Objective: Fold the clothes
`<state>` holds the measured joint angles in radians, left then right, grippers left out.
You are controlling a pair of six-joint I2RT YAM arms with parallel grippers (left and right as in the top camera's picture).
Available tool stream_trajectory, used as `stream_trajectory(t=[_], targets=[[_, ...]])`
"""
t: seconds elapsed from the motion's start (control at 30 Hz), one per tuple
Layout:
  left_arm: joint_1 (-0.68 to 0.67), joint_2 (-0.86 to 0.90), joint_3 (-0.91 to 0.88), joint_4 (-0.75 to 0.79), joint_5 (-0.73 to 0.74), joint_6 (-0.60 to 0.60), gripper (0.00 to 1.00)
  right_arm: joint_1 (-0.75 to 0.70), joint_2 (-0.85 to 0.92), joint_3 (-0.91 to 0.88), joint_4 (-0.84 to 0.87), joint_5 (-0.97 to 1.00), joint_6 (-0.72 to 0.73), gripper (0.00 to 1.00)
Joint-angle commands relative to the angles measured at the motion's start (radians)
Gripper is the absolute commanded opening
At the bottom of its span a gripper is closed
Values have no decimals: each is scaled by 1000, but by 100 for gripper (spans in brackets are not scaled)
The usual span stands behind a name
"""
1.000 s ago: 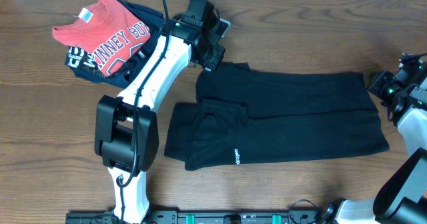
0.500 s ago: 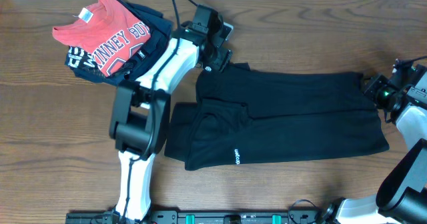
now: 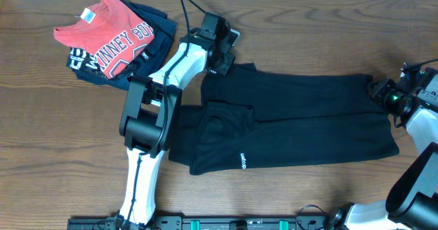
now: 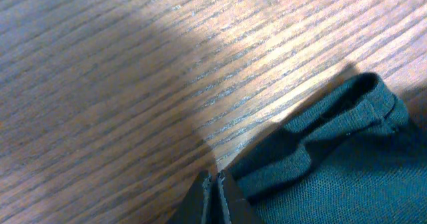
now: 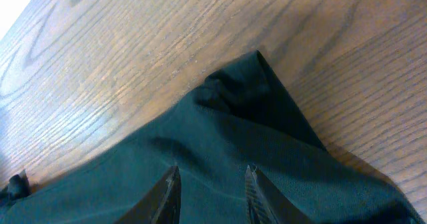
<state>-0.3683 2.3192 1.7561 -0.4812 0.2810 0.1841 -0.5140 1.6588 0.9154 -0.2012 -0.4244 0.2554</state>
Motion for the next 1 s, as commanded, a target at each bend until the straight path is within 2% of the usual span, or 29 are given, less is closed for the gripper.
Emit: stream_trajectory(t=[0.0, 0.23, 0.4, 0.43, 0.5, 0.57, 0.6, 0.97], targets=[[5, -6, 32, 5, -6, -1, 6, -3, 6, 9, 3, -13, 6, 30], [5, -118, 51, 23, -36, 7, 6, -4, 6, 9, 37, 18, 6, 31], [5, -127, 46, -59, -39, 6, 7, -4, 6, 9, 37, 17, 6, 31], [5, -121, 40, -80, -40, 6, 15, -4, 6, 9, 37, 17, 6, 31], [8, -104, 31, -103, -51, 6, 45, -4, 6, 9, 33, 17, 6, 30], [12, -85, 31, -122, -98, -7, 59, -4, 6, 9, 29, 16, 6, 29], [16, -79, 31, -130, -120, -20, 62, -4, 6, 9, 27, 16, 6, 29], [69, -50, 30, -178, -133, -78, 64, -4, 6, 9, 15, 4, 6, 28]])
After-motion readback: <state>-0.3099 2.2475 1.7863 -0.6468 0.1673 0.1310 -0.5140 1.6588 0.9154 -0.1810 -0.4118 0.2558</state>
